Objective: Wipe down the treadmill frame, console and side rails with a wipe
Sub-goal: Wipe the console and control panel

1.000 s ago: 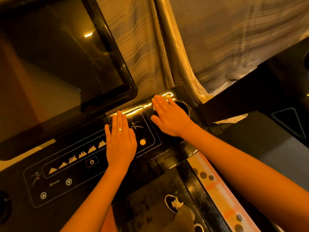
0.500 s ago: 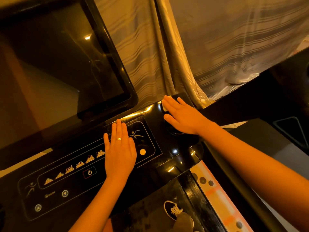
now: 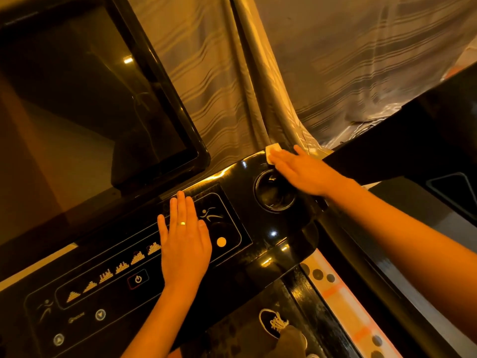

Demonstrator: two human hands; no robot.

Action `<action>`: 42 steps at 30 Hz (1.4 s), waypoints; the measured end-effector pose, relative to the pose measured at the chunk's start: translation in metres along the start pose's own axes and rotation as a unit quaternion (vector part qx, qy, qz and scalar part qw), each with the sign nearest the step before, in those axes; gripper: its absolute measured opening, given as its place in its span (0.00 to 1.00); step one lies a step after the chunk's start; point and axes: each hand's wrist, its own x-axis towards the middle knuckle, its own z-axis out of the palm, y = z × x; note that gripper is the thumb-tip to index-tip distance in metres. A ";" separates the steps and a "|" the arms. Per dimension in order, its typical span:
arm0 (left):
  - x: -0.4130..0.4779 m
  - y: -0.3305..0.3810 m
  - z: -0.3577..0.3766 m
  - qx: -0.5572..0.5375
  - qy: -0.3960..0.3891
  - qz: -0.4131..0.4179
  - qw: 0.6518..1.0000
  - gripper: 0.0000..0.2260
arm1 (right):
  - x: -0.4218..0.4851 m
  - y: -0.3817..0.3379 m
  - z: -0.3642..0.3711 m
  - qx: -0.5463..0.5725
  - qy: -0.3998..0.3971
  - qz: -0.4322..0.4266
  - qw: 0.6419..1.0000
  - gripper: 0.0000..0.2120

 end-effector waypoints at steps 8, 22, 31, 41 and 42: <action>0.005 0.003 -0.008 -0.019 -0.014 0.020 1.000 0.26 | -0.029 0.010 0.017 0.187 0.048 0.049 0.980 0.22; 0.060 0.074 0.002 0.059 -0.047 0.185 0.980 0.26 | -0.082 0.063 0.078 0.202 0.014 0.050 0.978 0.34; 0.059 0.081 -0.002 0.075 -0.048 0.166 0.982 0.26 | -0.008 0.031 0.036 0.299 0.047 0.030 0.953 0.38; 0.060 0.079 0.002 0.110 -0.047 0.168 0.978 0.26 | -0.071 0.059 0.066 0.246 0.072 0.042 0.966 0.31; 0.060 0.079 0.002 0.116 -0.045 0.171 0.977 0.26 | -0.086 0.059 0.078 0.231 0.075 0.026 0.970 0.28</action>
